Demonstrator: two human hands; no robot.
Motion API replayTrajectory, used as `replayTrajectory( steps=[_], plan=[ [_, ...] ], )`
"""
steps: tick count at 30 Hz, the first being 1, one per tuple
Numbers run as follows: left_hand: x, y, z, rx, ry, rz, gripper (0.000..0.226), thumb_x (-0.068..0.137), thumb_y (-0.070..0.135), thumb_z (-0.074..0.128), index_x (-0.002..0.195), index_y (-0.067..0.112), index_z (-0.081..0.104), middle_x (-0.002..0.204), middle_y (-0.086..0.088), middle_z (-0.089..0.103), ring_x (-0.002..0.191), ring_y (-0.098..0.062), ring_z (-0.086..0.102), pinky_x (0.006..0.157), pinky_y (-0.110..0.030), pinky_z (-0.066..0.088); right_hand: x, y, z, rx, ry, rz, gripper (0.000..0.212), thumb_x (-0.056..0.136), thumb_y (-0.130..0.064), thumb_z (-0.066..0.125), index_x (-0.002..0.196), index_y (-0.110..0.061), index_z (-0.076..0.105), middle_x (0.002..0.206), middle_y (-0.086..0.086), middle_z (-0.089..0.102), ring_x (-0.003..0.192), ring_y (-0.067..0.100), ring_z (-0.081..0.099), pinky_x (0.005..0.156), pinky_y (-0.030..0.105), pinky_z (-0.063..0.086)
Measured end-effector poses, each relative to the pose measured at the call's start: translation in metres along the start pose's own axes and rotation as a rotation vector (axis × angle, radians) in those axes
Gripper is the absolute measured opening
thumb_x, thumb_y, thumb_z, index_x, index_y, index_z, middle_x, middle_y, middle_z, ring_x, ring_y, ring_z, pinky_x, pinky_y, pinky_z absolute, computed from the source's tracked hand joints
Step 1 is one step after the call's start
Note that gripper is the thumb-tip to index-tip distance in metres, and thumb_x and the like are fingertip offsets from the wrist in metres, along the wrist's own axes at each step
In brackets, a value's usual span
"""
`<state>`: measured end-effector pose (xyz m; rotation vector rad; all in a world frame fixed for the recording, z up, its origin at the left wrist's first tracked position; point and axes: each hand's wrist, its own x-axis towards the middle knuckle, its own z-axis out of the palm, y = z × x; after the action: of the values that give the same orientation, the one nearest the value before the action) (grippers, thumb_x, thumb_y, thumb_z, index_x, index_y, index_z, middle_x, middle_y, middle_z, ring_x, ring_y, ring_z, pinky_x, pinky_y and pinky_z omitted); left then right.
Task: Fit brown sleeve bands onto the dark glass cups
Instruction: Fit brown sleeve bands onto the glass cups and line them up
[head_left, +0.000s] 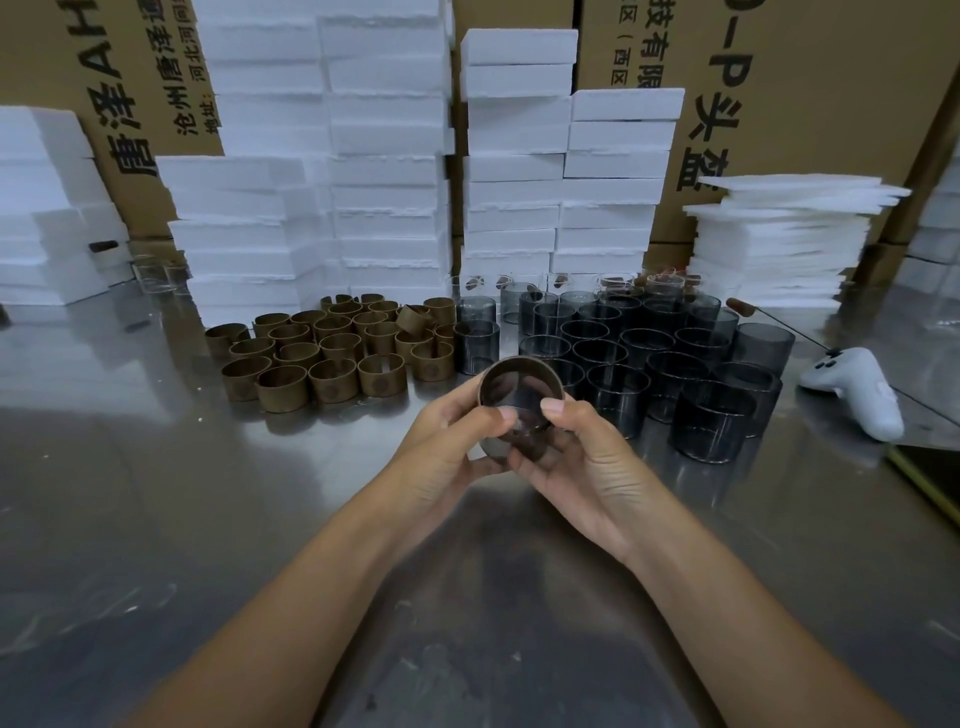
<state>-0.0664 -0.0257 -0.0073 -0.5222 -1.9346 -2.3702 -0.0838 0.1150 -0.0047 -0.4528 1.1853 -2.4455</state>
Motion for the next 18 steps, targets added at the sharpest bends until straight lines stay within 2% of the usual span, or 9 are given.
replayTrajectory(
  steps=[5,10,14,18],
  plan=[
    [0.0,-0.0001,-0.0016,-0.01,0.02,0.006,0.029,0.074,0.029,0.063,0.101,0.03,0.073,0.098,0.004,0.073,0.096,-0.01,0.068,0.074,-0.027,0.054,0.0001,-0.0002,-0.0008,-0.021,0.011,-0.029,0.016,0.07,-0.018,0.063,0.071,-0.022,0.079,0.081,0.003,0.075,0.075,0.012,0.072,0.062,0.022,0.056],
    [0.0003,-0.0015,0.0,0.037,0.11,0.024,0.027,0.071,0.036,0.061,0.095,0.033,0.074,0.09,0.002,0.074,0.09,-0.01,0.07,0.069,-0.027,0.055,0.0001,0.0002,-0.0021,-0.052,-0.006,-0.049,0.017,0.073,-0.021,0.064,0.08,-0.023,0.08,0.085,0.005,0.075,0.081,0.014,0.073,0.066,0.022,0.056],
    [0.0014,-0.0028,0.001,0.046,0.173,0.026,0.024,0.07,0.041,0.061,0.087,0.032,0.076,0.084,0.002,0.074,0.083,-0.009,0.071,0.065,-0.026,0.055,0.0003,0.0006,-0.0019,-0.064,0.006,-0.044,0.016,0.073,-0.023,0.065,0.08,-0.023,0.08,0.086,0.006,0.075,0.081,0.016,0.073,0.065,0.022,0.056],
    [0.0015,-0.0035,-0.0009,0.035,0.179,0.018,0.025,0.072,0.041,0.059,0.087,0.03,0.076,0.086,0.001,0.075,0.083,-0.01,0.071,0.066,-0.03,0.055,0.0,0.0004,-0.0008,-0.067,0.035,-0.032,0.016,0.073,-0.023,0.065,0.079,-0.022,0.08,0.085,0.007,0.075,0.079,0.017,0.073,0.062,0.023,0.056]
  ],
)
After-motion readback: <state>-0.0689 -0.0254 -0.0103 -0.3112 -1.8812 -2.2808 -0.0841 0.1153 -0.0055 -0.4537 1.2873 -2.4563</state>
